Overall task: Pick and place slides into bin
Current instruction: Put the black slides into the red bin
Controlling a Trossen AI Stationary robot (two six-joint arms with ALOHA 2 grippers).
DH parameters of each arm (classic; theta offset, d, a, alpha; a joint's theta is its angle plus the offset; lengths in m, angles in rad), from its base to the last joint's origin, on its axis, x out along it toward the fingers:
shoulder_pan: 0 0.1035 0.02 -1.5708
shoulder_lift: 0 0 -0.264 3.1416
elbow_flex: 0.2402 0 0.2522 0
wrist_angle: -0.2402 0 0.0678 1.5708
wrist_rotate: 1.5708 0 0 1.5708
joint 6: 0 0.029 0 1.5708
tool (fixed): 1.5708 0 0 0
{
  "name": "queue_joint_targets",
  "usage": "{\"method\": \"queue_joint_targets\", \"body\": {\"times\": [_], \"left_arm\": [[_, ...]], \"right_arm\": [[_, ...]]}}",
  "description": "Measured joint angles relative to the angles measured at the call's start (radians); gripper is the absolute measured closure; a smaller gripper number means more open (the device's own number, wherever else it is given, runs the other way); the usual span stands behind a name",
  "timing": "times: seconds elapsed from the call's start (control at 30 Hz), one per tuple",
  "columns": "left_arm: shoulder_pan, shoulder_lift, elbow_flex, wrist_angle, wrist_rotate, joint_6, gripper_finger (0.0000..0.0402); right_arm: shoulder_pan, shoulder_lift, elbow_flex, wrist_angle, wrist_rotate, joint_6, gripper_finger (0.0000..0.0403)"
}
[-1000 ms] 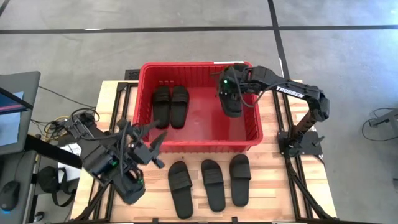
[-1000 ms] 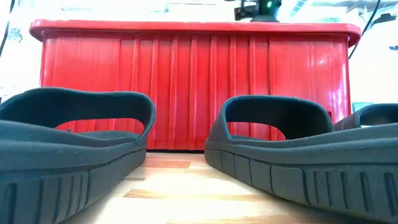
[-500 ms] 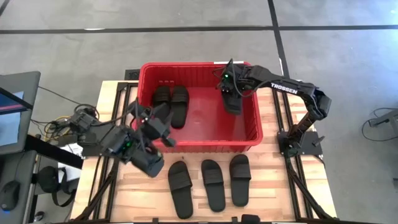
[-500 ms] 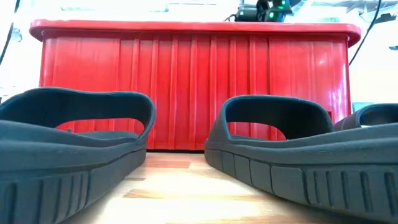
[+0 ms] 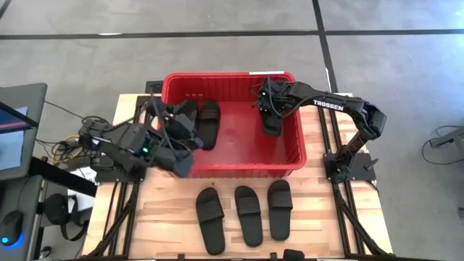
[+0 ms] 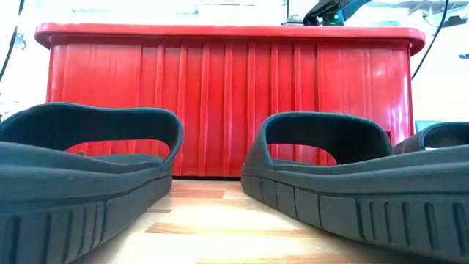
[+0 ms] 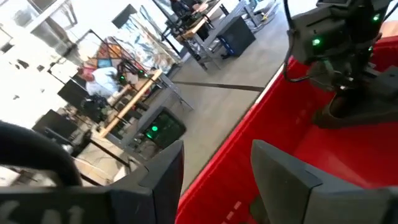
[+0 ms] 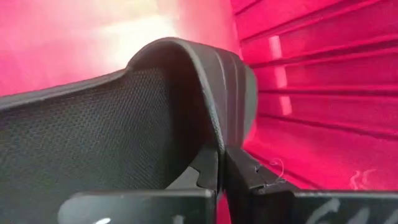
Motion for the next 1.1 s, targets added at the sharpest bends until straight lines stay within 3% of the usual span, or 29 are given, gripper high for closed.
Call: {"method": "queue_joint_targets", "body": {"times": [0.37,0.67,1.1], "left_arm": [[-0.008,-0.103,0.000,0.000,0.003,0.000,0.0225],[-0.020,-0.103,-0.017,0.001,0.014,0.010,0.0225],[-0.019,-0.102,-0.034,0.000,0.014,0.008,0.0225]], "right_arm": [[-0.013,0.094,-0.001,0.019,0.023,-0.074,0.0402],[-0.025,0.173,0.000,0.005,0.034,-0.108,0.0402],[-0.069,0.170,0.001,0.044,0.054,-0.124,0.0403]]}}
